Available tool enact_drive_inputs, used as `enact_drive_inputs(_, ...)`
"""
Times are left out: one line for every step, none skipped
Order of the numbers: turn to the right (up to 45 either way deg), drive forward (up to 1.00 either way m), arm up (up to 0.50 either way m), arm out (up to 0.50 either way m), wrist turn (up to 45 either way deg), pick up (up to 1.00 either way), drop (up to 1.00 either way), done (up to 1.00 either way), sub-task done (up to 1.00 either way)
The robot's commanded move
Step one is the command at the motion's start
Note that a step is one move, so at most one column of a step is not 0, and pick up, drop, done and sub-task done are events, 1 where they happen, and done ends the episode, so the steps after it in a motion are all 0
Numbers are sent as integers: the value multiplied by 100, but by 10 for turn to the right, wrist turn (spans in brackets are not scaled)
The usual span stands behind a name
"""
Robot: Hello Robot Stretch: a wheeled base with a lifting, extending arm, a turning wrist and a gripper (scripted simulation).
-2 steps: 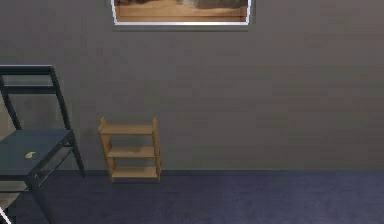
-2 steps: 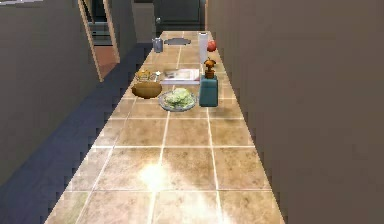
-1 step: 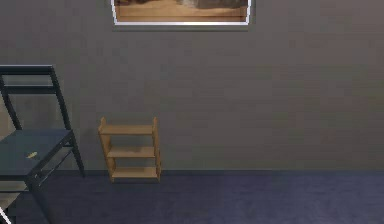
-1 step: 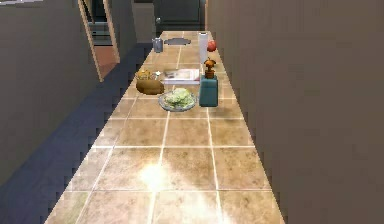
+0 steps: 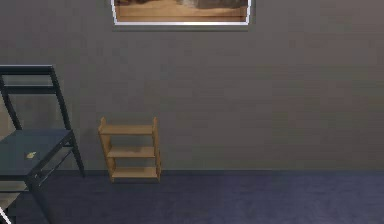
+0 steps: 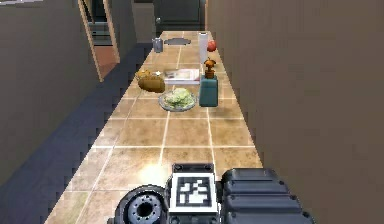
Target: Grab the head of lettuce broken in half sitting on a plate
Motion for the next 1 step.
enact_drive_inputs(0,0,0,48,0,0,0,0,0)
